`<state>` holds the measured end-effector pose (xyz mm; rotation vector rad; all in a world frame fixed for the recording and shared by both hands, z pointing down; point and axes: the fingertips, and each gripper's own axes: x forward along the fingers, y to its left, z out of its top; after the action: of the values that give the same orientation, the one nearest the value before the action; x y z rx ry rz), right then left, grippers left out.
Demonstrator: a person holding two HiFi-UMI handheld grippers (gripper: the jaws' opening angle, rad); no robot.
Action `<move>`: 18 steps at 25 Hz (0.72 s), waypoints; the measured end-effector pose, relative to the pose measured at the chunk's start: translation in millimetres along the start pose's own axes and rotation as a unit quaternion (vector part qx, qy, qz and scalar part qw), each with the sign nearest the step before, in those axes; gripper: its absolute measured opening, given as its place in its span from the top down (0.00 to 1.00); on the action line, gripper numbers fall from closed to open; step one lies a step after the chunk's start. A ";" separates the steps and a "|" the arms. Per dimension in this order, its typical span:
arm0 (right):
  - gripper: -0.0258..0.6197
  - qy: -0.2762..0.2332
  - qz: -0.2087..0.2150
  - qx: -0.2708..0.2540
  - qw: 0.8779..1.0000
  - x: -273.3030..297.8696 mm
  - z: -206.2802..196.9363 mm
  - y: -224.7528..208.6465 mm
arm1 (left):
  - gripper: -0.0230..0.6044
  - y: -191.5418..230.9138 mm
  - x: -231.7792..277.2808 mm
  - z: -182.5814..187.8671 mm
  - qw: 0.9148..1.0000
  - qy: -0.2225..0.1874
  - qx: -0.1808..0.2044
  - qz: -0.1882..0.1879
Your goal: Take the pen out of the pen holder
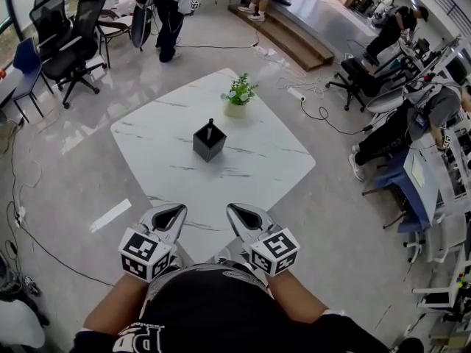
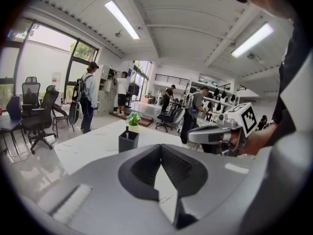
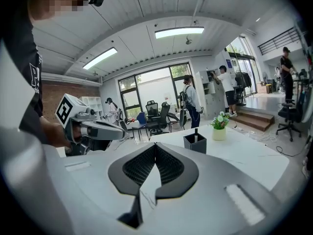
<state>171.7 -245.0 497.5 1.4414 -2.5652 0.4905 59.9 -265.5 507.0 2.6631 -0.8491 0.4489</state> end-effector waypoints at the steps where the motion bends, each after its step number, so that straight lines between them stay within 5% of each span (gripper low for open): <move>1: 0.96 0.000 0.000 -0.002 1.000 0.4 -0.4 0.5 | 0.87 0.3 -0.1 -0.4 1.000 0.000 0.000 0.000; 18: 0.88 -0.003 0.011 -0.015 1.000 9.7 3.4 11.3 | 0.87 4.1 -4.5 -1.3 1.000 0.011 0.007 -0.008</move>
<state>157.1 -248.5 494.8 1.4082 -2.5846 0.4506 53.7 -265.9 507.2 2.6712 -0.8198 0.4823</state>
